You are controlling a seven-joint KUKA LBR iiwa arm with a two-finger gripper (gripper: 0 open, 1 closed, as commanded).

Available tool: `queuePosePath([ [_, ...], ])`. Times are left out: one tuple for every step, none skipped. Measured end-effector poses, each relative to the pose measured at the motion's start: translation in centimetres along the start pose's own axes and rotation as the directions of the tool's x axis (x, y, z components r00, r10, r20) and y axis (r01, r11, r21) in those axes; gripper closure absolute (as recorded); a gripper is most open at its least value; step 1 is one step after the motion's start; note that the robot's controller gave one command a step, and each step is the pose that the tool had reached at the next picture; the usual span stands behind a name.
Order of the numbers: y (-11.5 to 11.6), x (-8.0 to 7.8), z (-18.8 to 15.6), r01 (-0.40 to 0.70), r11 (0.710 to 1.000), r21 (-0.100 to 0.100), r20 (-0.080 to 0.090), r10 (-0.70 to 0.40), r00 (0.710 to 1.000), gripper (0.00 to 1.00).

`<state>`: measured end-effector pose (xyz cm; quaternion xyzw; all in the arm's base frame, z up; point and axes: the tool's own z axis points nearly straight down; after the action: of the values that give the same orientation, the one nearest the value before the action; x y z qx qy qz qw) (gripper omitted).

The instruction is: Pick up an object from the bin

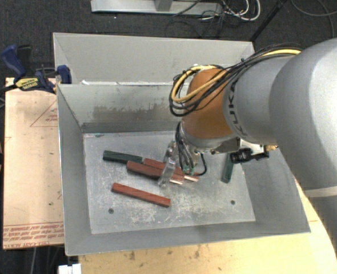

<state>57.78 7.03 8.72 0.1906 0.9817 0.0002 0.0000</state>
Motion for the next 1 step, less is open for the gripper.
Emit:
queuePosePath([
  [0.03, -0.05, -0.61, 0.000, 1.000, -0.001, 0.002, 0.000, 1.000, 1.00],
])
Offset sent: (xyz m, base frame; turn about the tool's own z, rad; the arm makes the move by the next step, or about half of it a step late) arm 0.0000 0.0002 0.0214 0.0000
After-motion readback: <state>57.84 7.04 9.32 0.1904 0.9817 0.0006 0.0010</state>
